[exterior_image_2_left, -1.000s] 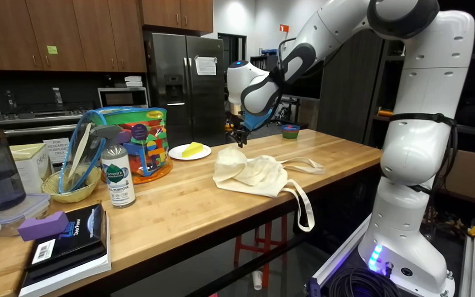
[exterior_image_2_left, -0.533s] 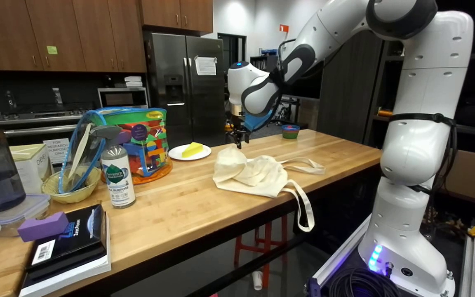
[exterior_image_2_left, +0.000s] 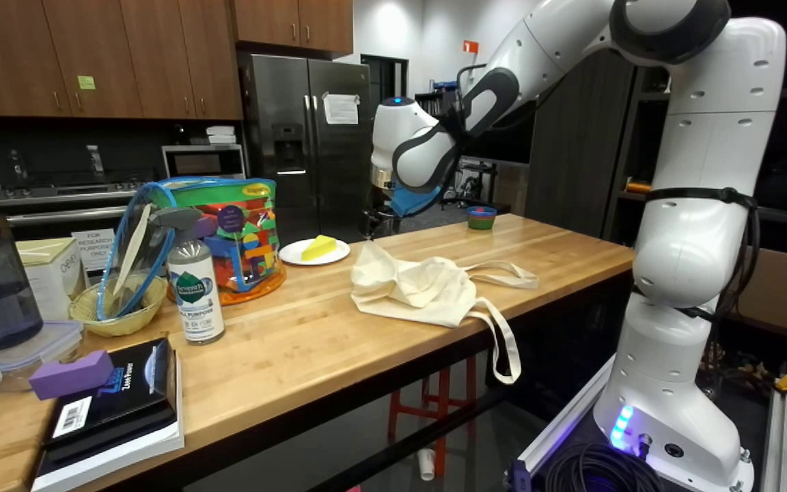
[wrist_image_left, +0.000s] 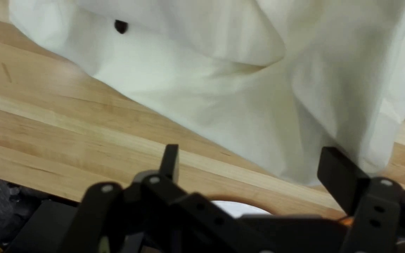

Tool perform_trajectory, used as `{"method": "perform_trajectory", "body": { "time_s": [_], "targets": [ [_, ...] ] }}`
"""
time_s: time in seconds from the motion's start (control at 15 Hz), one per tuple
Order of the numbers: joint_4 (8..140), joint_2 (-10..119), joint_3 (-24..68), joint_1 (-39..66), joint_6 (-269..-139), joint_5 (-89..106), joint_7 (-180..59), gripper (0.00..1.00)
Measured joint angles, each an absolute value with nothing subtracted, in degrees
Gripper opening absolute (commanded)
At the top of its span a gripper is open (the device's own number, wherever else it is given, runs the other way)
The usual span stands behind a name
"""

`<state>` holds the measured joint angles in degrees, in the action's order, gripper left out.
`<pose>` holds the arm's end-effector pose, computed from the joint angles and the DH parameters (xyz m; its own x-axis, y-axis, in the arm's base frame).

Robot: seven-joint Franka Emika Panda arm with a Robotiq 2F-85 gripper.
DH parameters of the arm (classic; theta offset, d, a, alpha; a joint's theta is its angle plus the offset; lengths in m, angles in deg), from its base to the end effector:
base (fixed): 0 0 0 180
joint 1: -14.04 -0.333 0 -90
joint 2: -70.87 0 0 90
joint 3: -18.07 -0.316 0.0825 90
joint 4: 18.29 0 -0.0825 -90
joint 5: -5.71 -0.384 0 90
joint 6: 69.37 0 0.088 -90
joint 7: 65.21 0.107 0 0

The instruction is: Unfold the bag

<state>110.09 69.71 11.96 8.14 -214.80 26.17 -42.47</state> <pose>0.5381 0.1185 0.3871 0.9421 0.1008 0.3197 0.0526 -0.9863 0.1561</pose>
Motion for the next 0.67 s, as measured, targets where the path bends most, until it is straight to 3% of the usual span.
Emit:
{"method": "perform_trajectory", "body": {
  "time_s": [0.67],
  "targets": [
    [113.3,70.2,9.9,5.8,-214.2,9.7,-53.1,1.00]
  ]
}}
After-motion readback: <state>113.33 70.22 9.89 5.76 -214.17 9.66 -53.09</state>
